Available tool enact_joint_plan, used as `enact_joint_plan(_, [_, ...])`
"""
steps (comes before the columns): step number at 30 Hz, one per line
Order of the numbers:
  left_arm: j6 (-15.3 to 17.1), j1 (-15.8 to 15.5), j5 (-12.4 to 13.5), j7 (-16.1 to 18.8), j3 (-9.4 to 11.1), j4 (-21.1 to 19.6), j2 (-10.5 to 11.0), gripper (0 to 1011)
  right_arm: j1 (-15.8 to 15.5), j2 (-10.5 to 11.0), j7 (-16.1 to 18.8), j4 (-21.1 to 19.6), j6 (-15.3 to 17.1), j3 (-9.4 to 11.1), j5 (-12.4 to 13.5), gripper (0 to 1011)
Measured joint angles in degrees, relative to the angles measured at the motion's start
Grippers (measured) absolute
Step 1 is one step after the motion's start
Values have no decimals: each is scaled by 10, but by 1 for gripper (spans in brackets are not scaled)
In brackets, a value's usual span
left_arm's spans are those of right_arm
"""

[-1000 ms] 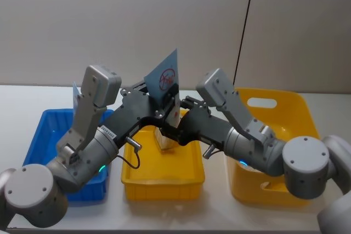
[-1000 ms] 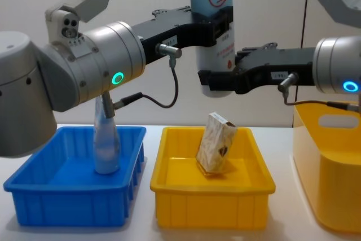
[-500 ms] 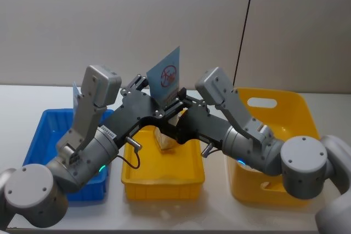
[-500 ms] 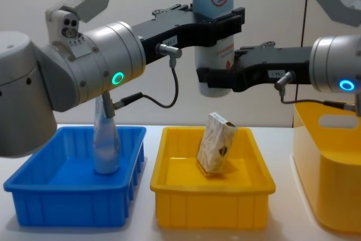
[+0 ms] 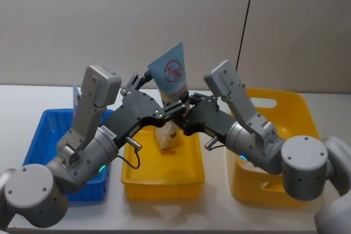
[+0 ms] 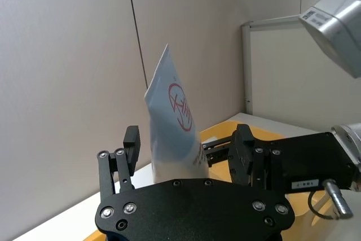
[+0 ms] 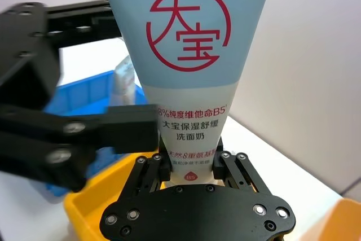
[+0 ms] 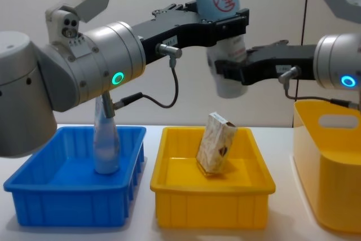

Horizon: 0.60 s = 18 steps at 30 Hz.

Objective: Bimanual collaborative sorting of washing and personal care products

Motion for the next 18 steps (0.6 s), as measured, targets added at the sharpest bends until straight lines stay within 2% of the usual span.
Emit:
enact_joint_plan(9, [0,0,0,0,0,0,0,1001,-5,-17,-53,1,33,24,-3,267])
enact_joint_plan(16, [0,0,0,0,0,0,0,1001,-9,-31,-88,4,46,42,-7,206])
enact_joint_plan(18, [0,0,0,0,0,0,0,1001,-10,-39,-109,7,52,51,-10,184])
